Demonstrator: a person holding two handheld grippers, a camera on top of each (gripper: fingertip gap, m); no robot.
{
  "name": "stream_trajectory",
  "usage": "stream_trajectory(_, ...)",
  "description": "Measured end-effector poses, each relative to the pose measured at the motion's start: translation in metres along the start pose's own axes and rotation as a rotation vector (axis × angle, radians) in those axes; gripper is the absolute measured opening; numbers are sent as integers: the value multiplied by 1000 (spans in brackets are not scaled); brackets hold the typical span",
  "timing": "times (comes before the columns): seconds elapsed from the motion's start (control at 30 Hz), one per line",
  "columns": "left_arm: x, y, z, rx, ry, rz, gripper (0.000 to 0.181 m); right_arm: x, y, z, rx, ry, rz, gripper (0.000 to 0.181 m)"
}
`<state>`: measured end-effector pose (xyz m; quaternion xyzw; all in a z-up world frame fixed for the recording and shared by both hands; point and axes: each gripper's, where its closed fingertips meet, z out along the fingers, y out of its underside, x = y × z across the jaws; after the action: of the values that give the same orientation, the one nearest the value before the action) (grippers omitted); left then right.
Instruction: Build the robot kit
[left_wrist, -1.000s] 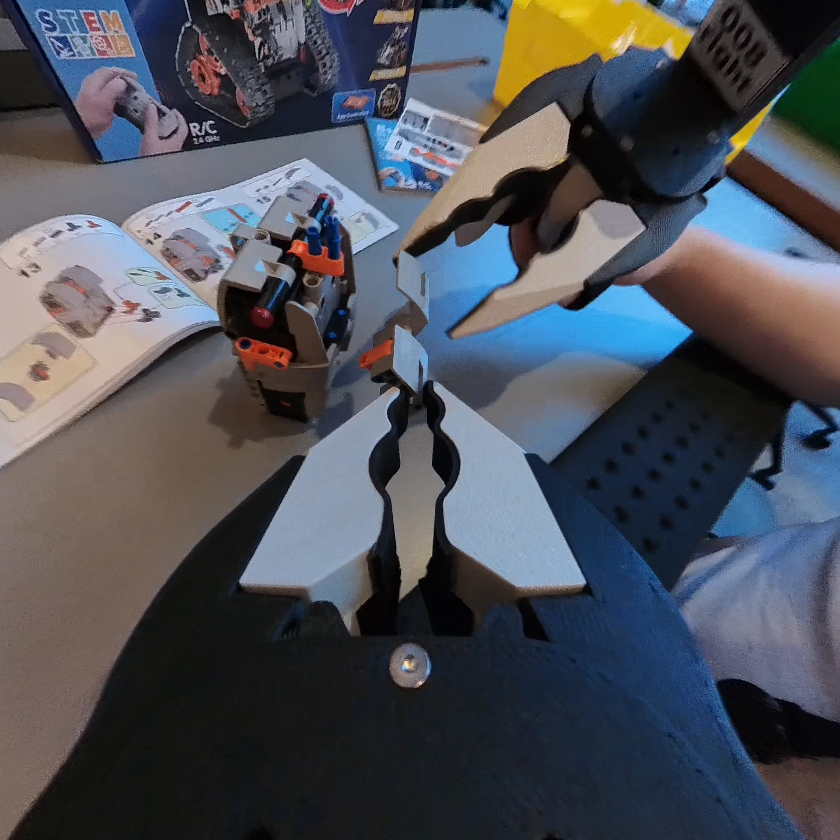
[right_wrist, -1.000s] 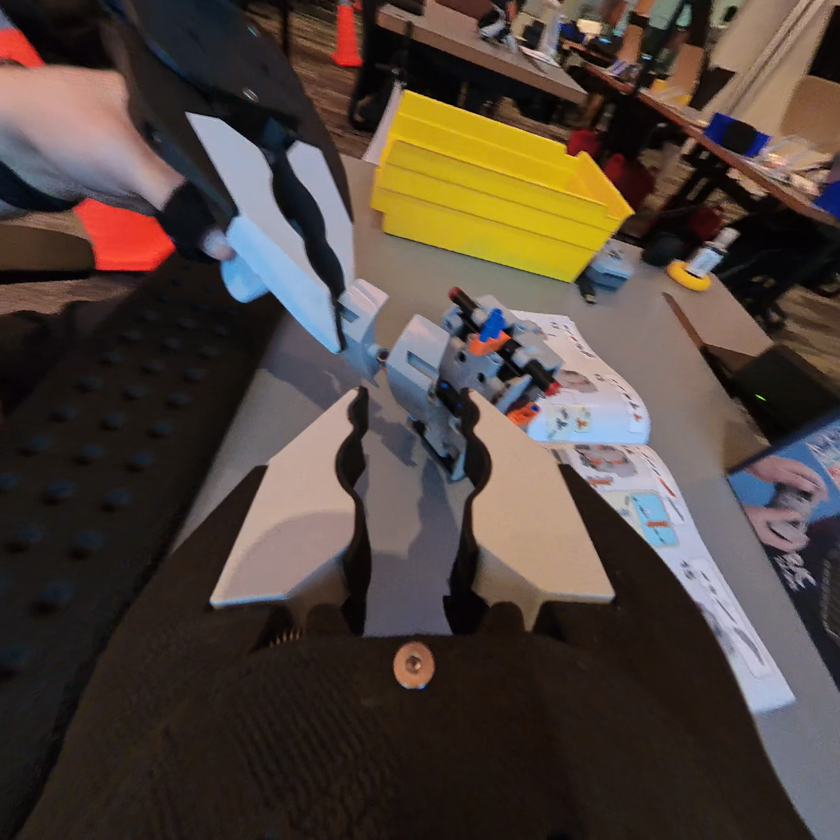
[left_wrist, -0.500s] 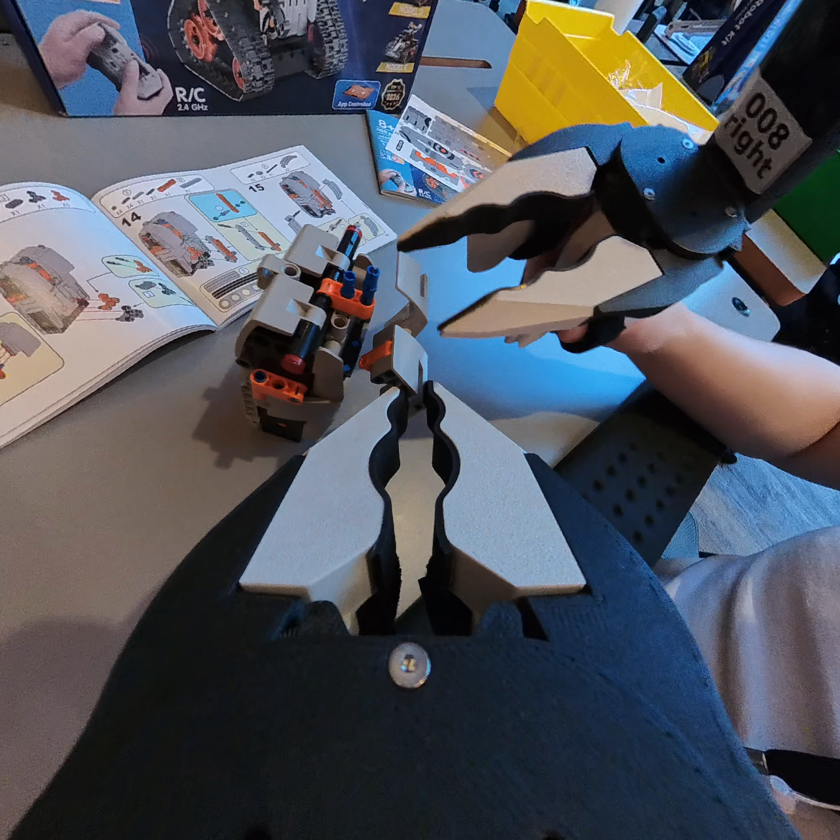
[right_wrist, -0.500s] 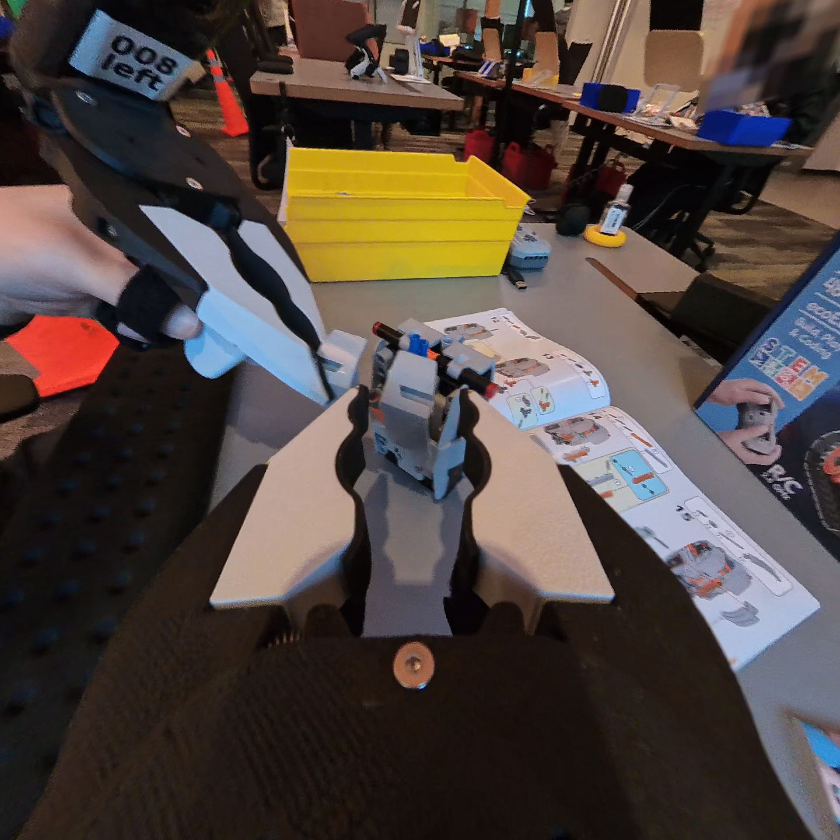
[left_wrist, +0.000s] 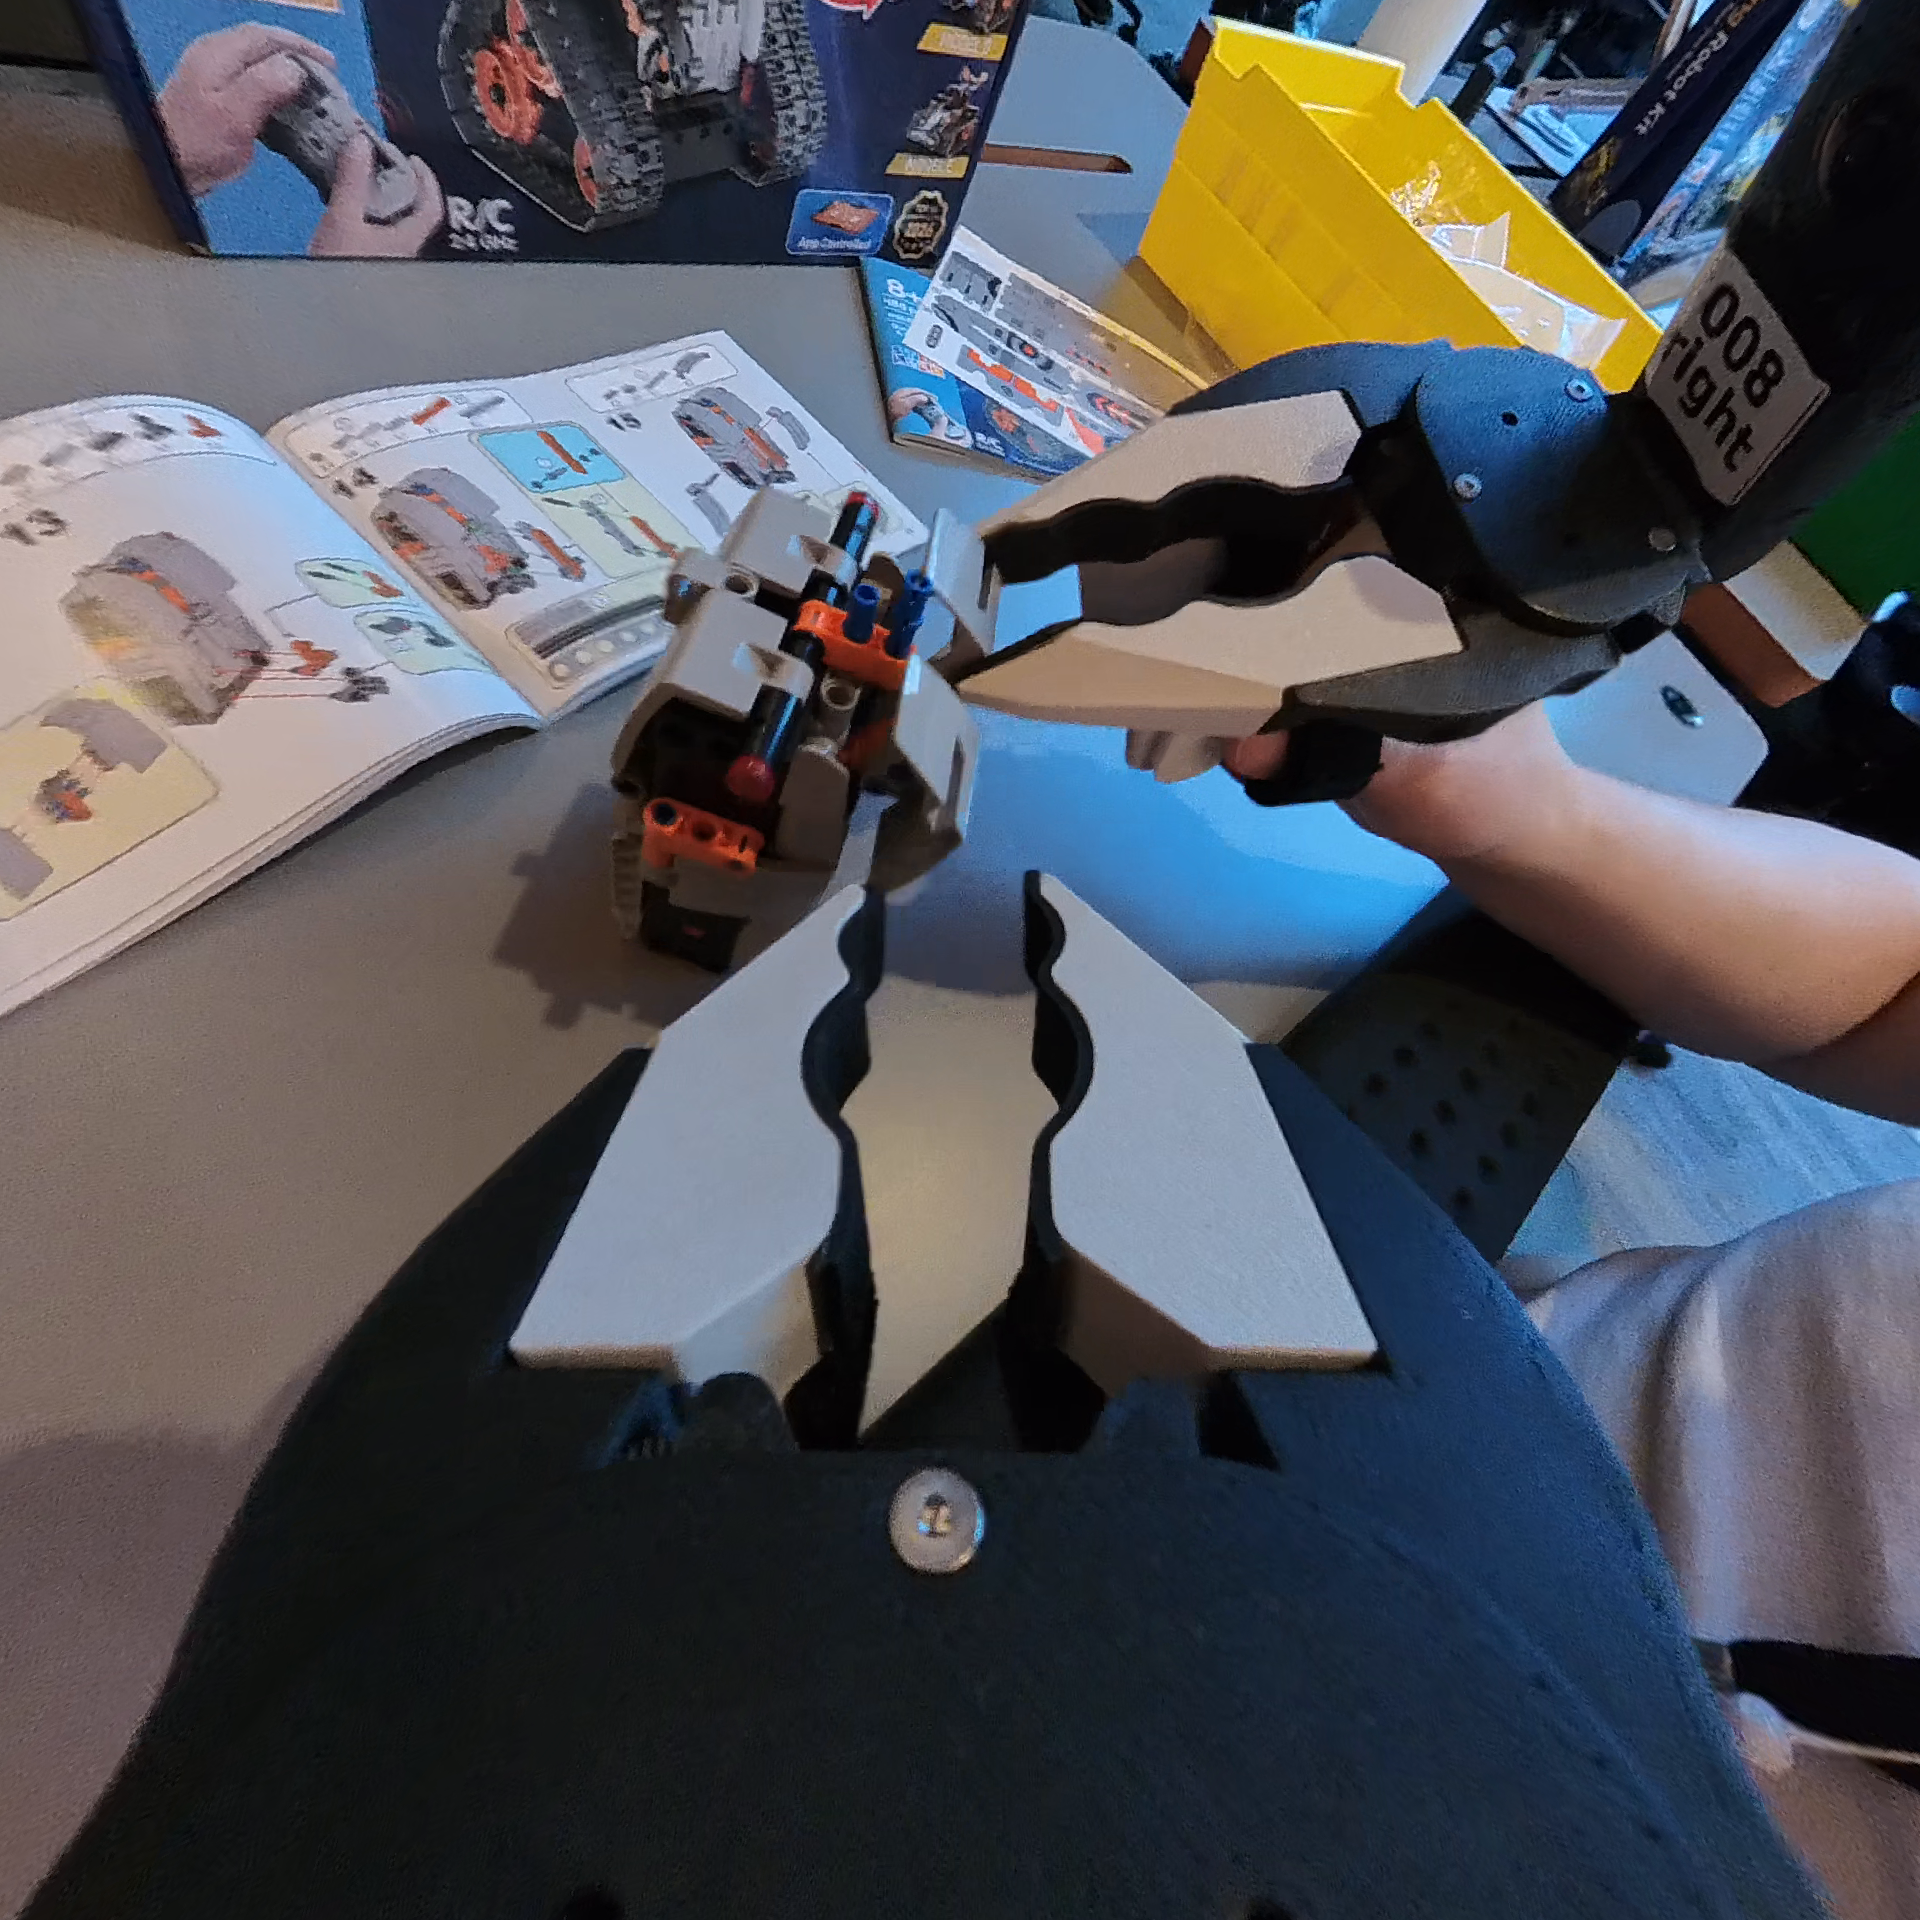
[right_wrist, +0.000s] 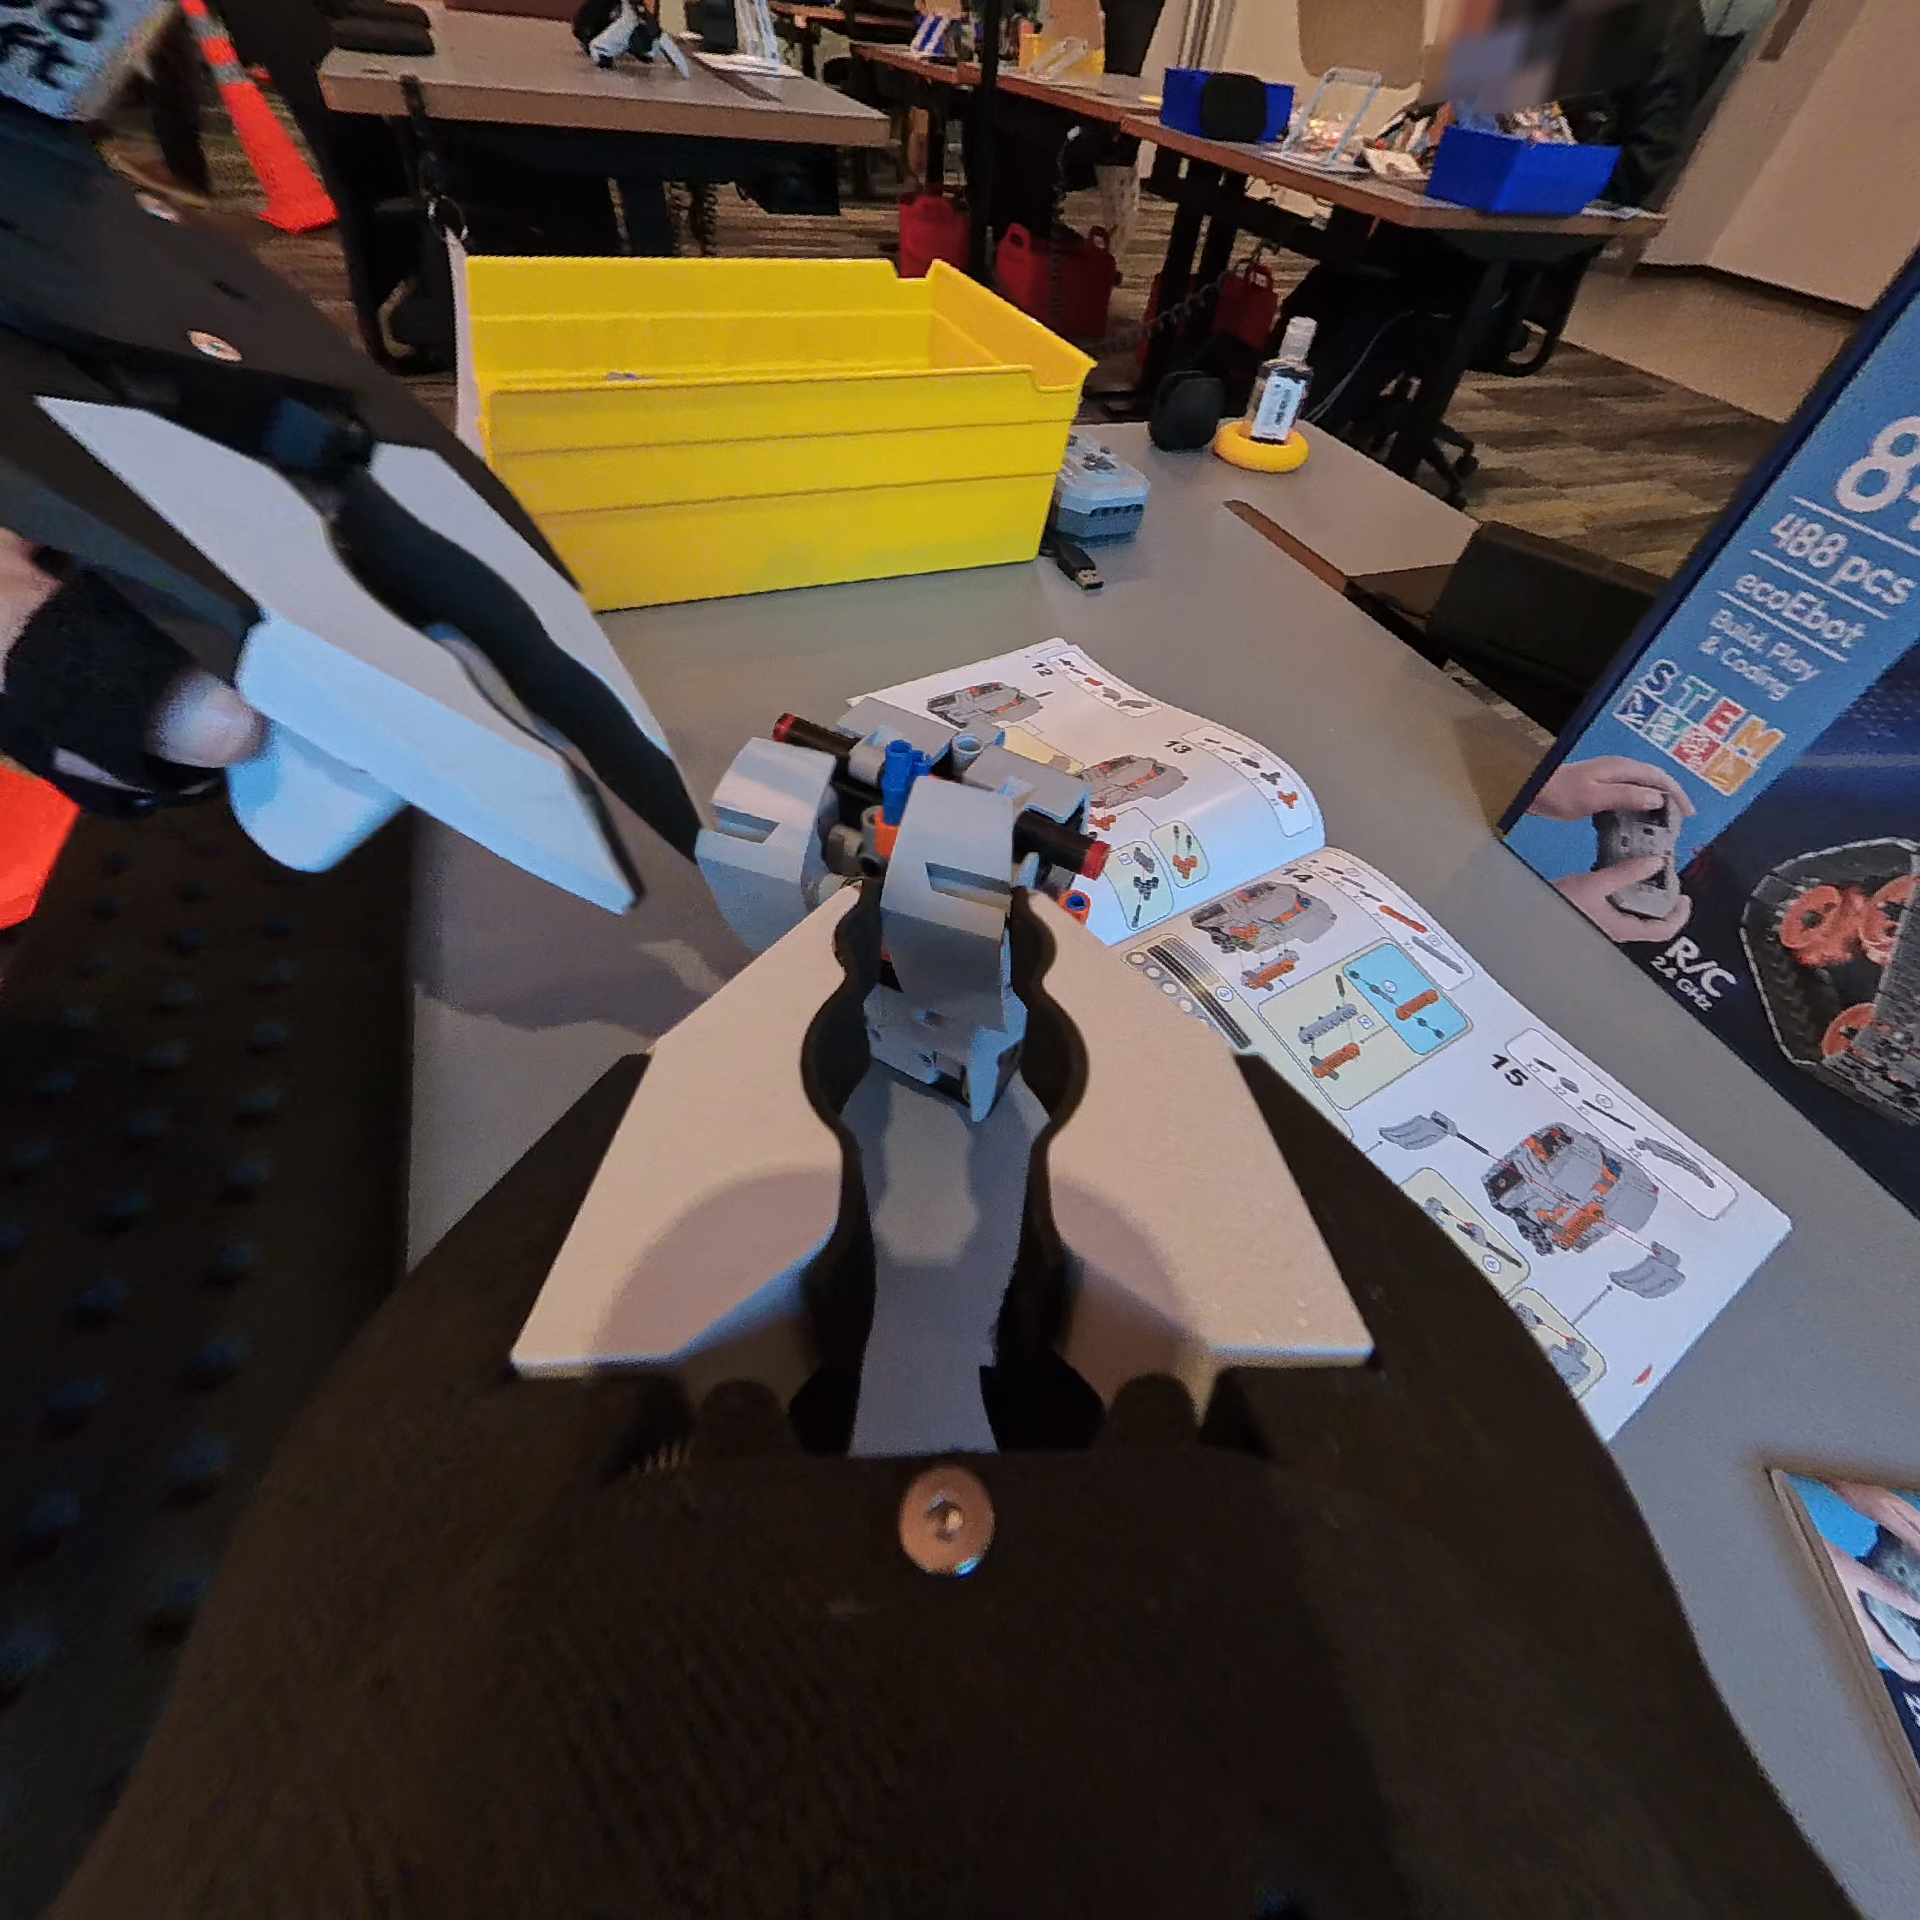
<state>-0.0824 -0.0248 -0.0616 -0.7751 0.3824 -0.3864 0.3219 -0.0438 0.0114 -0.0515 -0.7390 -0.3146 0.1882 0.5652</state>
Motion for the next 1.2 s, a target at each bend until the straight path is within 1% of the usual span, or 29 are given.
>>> stream_trajectory(0.07, -8, -3, -13, 40, -49, 48, 32, 1, -1, -1, 2, 5, 34, 23)
stream_trajectory(0.1, -16, -8, -18, 77, -95, 84, 43, 3, -1, 0, 5, 13, 52, 23)
stream_trajectory(0.17, -27, -24, -24, 186, -160, 190, 85, 2, 0, 1, 6, 10, 75, 23)
stream_trajectory(0.23, -31, -36, -21, 265, -161, 278, 106, 2, 1, 2, 7, 17, 76, 23)
stream_trajectory(0.27, -31, -38, -15, 272, -139, 302, 110, 2, 1, 2, 8, 23, 80, 23)
stream_trajectory(0.37, -31, -34, 6, 224, -81, 358, 110, 3, 0, 3, 20, 41, 85, 23)
stream_trajectory(0.43, -35, -31, 15, 199, -86, 390, 110, 5, -1, 2, 27, 69, 55, 23)
stream_trajectory(0.5, -38, -29, 22, 186, -83, 392, 107, 9, -2, 1, 33, 96, 32, 23)
stream_trajectory(0.57, -37, -27, 27, 179, -62, 380, 104, 10, -2, 1, 45, 96, 50, 23)
stream_trajectory(0.63, -39, -24, 31, 165, -70, 374, 103, 11, -1, 2, 53, 84, 85, 22)
stream_trajectory(0.8, -35, -28, 38, 228, -49, 339, 87, 11, -1, 3, 79, 66, 148, 22)
stream_trajectory(0.87, -35, -31, 40, 254, -37, 317, 82, 11, -2, 3, 87, 71, 143, 22)
stream_trajectory(0.93, -34, -30, 42, 256, -19, 314, 69, 11, -3, 4, 92, 73, 137, 22)
stream_trajectory(1.03, -35, -25, 46, 240, -31, 333, 64, 8, -4, 5, 105, 63, 130, 22)
stream_trajectory(1.2, -36, -24, 46, 242, -54, 344, 62, 6, -5, 6, 116, 55, 116, 22)
